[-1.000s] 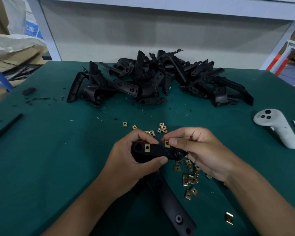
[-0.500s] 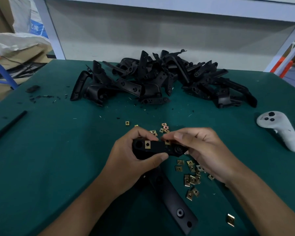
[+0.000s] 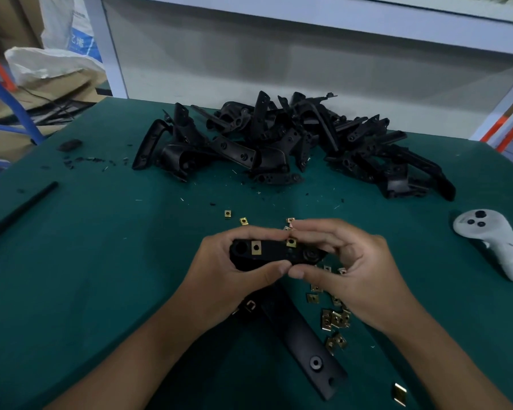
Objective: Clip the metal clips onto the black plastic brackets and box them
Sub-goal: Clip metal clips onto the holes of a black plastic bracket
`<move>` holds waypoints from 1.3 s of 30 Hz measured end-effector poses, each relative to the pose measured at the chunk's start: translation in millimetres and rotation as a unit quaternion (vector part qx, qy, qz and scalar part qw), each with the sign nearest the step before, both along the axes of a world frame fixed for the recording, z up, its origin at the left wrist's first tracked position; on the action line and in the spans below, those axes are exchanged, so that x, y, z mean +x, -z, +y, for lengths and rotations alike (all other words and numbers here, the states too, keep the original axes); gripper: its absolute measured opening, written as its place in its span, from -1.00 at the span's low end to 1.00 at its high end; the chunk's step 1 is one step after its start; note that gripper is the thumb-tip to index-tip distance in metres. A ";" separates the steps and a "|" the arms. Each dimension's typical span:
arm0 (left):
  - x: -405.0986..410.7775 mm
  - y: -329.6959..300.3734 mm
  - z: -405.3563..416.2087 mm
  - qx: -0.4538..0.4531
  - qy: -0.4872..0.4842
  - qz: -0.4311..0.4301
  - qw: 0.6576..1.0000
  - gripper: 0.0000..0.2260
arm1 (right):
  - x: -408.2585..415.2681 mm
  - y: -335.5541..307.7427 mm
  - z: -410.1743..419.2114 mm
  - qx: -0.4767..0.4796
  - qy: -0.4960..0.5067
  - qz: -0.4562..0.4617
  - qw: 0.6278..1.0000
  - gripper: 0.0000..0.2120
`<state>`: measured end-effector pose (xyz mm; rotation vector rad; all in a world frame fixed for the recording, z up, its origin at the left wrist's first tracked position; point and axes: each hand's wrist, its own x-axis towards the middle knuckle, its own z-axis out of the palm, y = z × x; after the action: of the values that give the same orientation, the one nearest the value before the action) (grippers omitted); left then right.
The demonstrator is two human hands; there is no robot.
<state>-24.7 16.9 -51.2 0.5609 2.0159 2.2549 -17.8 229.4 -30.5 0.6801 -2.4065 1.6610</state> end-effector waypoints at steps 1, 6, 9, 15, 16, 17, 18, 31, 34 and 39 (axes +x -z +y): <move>0.1 -0.1 -0.3 0.002 0.004 -0.005 1.000 -0.72 | -0.2 0.4 -0.2 0.002 0.005 0.009 1.000 -0.51; 1.1 -1.6 1.3 0.016 -0.005 -0.007 1.000 -0.72 | -0.8 2.3 -2.6 -0.016 0.020 -0.003 1.000 -0.46; 1.2 -3.0 2.1 0.026 -0.009 -0.010 1.000 -0.70 | -1.5 3.3 -4.3 -0.033 0.013 -0.059 0.998 -0.40; 1.1 -4.7 0.0 0.004 -0.016 -0.021 1.000 -0.68 | -1.4 5.1 -6.4 -0.033 0.017 -0.103 0.994 -0.29; 0.5 -4.6 0.2 0.014 -0.013 -0.029 0.999 -0.68 | -2.2 6.0 -6.6 -0.036 0.009 -0.108 0.993 -0.27; 0.1 -4.7 0.7 0.025 -0.009 -0.039 0.999 -0.68 | -3.0 6.5 -6.9 -0.037 0.003 -0.111 0.993 -0.27; -0.4 -4.7 1.3 0.035 -0.004 -0.048 0.998 -0.68 | -3.7 6.6 -7.0 -0.036 0.000 -0.112 0.993 -0.28; -1.4 -5.7 -2.8 0.014 0.025 -0.091 0.995 -0.78 | -2.8 7.2 -1.7 0.087 0.052 0.000 0.995 -0.67; -0.9 -6.6 -3.2 0.006 0.027 -0.090 0.996 -0.81 | -2.9 8.9 -2.4 0.092 0.050 0.001 0.994 -0.71; 0.6 -6.3 -1.1 -0.024 0.007 -0.066 0.997 -0.82 | -3.8 6.9 -1.8 0.110 0.037 0.007 0.993 -0.74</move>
<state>-24.2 15.9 -44.9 0.4078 1.9905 2.1675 -21.6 227.6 -37.3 0.6226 -2.5946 1.3721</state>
